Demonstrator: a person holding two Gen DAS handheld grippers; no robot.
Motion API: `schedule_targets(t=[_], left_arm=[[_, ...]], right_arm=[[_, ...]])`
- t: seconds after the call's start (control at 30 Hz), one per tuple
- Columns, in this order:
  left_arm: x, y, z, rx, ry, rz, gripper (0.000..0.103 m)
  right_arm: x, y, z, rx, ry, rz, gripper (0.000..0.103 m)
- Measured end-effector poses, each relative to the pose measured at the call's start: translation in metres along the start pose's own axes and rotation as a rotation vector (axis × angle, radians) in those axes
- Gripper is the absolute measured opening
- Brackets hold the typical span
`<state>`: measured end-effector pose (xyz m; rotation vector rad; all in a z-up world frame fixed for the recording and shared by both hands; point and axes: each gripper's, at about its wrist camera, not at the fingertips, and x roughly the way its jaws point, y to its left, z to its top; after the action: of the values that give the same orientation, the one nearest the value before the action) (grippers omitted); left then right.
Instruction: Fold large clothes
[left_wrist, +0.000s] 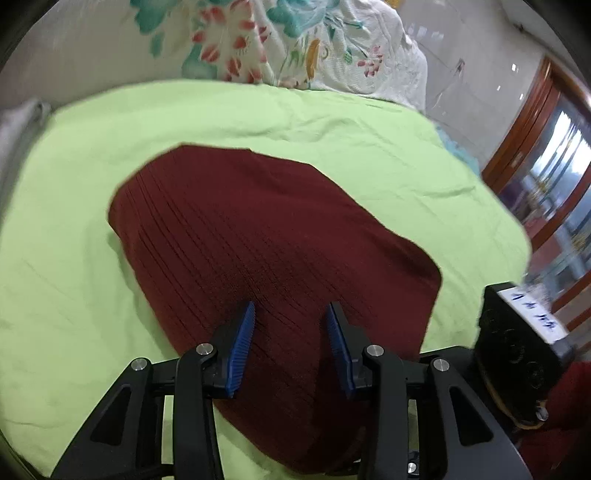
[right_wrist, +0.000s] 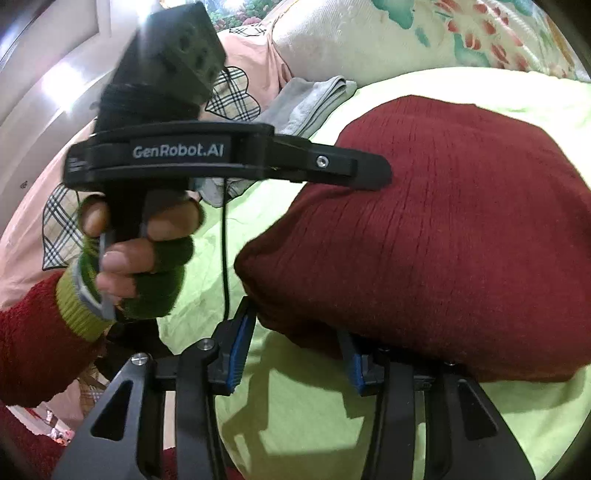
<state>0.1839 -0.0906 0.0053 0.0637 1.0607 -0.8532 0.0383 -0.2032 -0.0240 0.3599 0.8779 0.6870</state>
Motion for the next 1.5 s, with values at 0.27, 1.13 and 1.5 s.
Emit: schedule_targets(t=[0.27,1.13,1.5], left_arm=[[-0.011,0.01,-0.004,-0.087,-0.048,-0.035,0.035],[-0.017,-0.047,-0.093,-0.02,-0.087,0.076,0.035],[-0.028,-0.062,-0.099,-0.009,-0.101,0.2,0.037]], right_arm=[[-0.003,-0.002,0.001,0.011,0.05,0.055,0.049],[-0.08,-0.113,0.006,0.345,-0.016,-0.331,0.002],[-0.101,-0.082,0.016,0.314,-0.06,-0.331,0.006]])
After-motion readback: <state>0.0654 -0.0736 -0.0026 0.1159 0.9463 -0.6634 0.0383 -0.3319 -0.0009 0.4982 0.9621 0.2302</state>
